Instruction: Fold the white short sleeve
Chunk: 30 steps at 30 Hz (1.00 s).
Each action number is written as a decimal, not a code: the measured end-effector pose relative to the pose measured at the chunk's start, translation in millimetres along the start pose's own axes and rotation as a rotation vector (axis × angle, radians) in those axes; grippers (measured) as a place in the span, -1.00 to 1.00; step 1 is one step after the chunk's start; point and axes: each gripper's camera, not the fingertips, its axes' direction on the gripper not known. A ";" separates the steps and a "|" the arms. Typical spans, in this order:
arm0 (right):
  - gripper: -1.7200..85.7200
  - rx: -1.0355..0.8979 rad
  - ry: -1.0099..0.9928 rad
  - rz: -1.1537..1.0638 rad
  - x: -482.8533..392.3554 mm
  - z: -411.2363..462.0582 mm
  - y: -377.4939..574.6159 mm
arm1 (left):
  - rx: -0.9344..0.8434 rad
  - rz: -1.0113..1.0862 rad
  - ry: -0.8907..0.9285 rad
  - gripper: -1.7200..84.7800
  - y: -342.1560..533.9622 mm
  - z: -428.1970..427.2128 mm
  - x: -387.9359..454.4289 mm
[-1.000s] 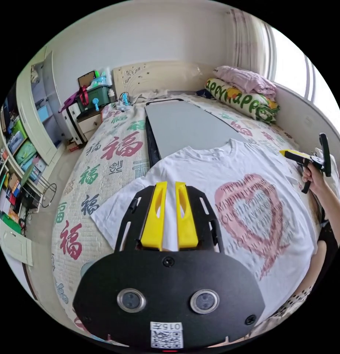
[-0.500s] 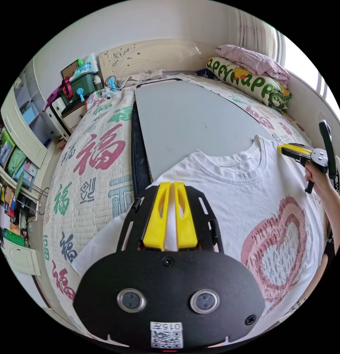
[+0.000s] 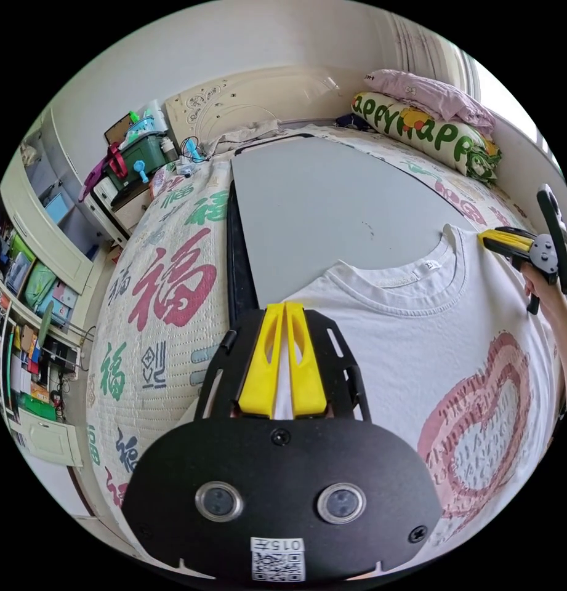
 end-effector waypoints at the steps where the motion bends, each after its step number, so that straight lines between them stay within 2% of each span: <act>1: -0.98 0.001 0.004 -0.002 4.9 -9.4 2.7 | 0.000 0.007 0.006 -0.96 7.9 -1.8 -0.4; 3: -0.98 0.012 0.029 0.041 22.2 -34.5 12.7 | 0.045 0.028 -0.007 -0.96 27.7 -18.3 -3.1; 6: -0.98 0.182 0.127 0.116 67.6 -119.8 69.8 | 0.194 0.045 0.048 -0.94 86.2 -83.1 -23.8; 8: -0.98 0.330 0.061 0.075 119.6 -210.7 155.7 | 0.238 0.076 0.103 -0.92 138.5 -128.8 -37.2; 10: -0.98 0.394 -0.029 0.042 168.1 -278.3 234.4 | 0.257 0.101 0.143 -0.90 205.3 -174.8 -49.5; 12: -0.98 0.420 -0.142 0.061 224.5 -337.1 318.6 | 0.220 0.046 0.218 -0.85 308.5 -222.7 -71.9; 15: -0.98 0.362 -0.426 0.113 322.7 -402.9 454.5 | 0.121 -0.142 0.356 -0.80 448.9 -251.7 -101.3; 17: -0.97 0.331 -0.694 0.217 392.2 -428.1 554.5 | 0.083 -0.262 0.409 -0.78 533.6 -262.0 -111.5; 19: -0.94 0.294 -0.797 0.323 428.9 -438.0 615.7 | 0.069 -0.428 0.417 -0.77 633.9 -272.0 -116.6; 21: -0.89 0.237 -0.814 0.436 455.8 -445.7 661.2 | 0.068 -0.508 0.465 -0.77 690.0 -273.1 -116.3; 25: -0.74 0.103 -0.886 0.465 492.6 -467.4 697.7 | 0.053 -0.553 0.494 -0.76 751.6 -269.2 -112.1; 30: -0.65 0.030 -0.939 0.437 525.8 -490.7 692.3 | 0.004 -0.504 0.503 -0.73 766.4 -258.3 -112.5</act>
